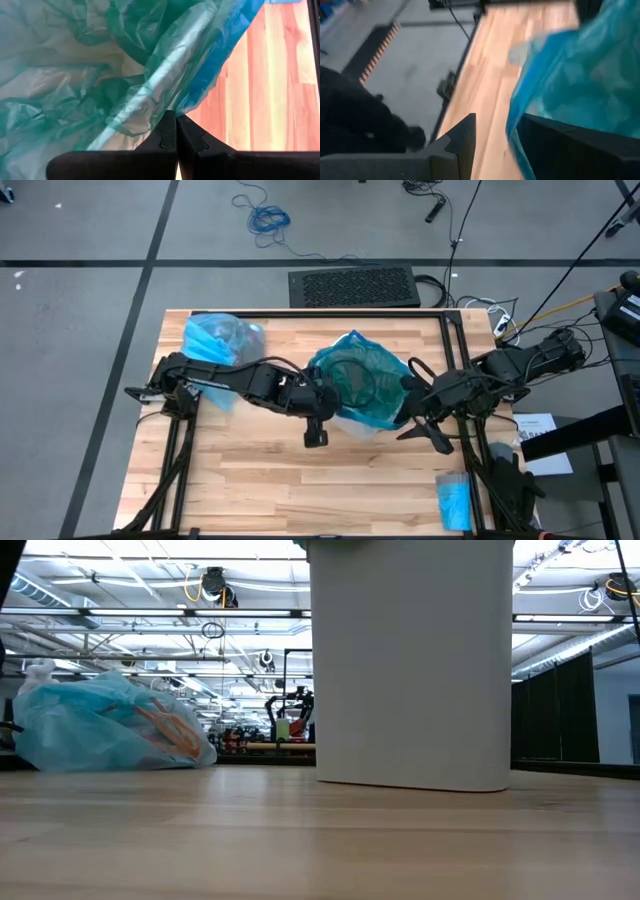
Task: Place trash/remove bag and relplace
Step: Insert the new blue trash bag into the white trash bin
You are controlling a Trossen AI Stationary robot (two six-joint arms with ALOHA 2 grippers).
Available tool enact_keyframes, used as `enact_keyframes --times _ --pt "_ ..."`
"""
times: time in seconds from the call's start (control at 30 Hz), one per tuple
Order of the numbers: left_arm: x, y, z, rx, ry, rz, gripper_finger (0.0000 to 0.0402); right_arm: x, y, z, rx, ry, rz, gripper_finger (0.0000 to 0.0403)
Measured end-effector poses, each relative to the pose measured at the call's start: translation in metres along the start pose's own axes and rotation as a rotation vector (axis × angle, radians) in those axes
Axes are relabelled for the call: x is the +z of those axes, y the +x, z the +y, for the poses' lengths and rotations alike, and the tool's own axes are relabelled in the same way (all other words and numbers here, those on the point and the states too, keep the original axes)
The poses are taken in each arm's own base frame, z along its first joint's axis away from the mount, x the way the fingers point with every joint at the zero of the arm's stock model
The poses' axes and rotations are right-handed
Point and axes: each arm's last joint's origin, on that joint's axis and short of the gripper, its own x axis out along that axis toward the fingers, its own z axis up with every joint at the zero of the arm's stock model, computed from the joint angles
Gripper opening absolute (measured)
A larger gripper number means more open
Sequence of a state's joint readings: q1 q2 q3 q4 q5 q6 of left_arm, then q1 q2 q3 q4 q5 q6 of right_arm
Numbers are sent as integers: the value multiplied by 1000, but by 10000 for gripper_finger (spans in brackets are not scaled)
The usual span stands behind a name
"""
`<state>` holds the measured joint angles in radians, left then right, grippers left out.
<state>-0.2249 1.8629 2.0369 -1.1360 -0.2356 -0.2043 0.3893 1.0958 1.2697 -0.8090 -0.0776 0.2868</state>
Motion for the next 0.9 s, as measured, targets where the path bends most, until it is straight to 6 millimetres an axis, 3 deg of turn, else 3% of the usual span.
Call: enact_keyframes --times 0.2,0.4,0.9 --pt "-5 0 1 11 -12 50 0 -16 -2 -6 -97 28 146 134" --pt "-4 0 1 10 -14 44 0 -6 -9 -1 -50 7 10 134" --pt "2 -13 -11 -60 -14 -64 0 4 -9 1 -39 -39 -92 134"
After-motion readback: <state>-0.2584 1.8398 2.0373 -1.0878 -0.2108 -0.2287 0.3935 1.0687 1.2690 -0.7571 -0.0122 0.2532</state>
